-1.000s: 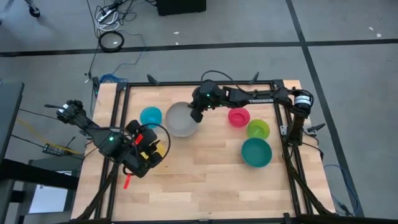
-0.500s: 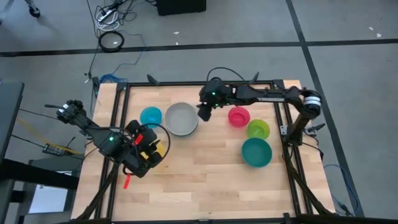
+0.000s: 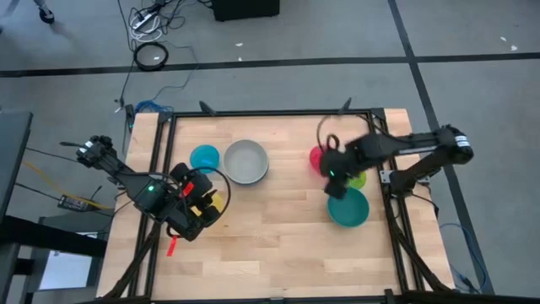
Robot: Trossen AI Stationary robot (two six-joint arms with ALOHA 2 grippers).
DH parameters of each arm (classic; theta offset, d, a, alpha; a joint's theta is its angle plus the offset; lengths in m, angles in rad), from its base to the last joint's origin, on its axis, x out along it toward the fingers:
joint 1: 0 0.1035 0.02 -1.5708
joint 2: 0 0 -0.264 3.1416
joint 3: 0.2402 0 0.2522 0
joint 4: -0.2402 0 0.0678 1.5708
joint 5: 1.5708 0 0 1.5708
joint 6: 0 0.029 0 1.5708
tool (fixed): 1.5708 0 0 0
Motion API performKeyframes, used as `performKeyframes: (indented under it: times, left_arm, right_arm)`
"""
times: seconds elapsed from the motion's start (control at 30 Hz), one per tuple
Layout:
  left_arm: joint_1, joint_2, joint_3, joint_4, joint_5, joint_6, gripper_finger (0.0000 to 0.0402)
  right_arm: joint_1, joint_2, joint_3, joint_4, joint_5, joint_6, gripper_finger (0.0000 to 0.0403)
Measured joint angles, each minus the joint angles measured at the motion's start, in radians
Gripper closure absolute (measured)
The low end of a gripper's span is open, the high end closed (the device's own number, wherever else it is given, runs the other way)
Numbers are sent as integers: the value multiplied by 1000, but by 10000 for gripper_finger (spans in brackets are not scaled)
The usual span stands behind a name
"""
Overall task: Nest bowls inside each other
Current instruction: Stack the dark blue bowl on top of the gray bowl
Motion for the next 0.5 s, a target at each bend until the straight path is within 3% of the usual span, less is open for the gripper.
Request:
performKeyframes:
  times: [0.1, 0.27, 0.5]
  left_arm:
    - [0, 0, 0, 0, 0, 0, 273]
    - [0, 0, 0, -7, 0, 0, 273]
    - [0, 0, 0, -20, -3, 0, 273]
  right_arm:
    - [112, -16, -30, -36, -53, 137, 255]
    - [253, -3, -98, 51, -109, 275, 255]
    - [325, 66, -210, 228, -150, 327, 257]
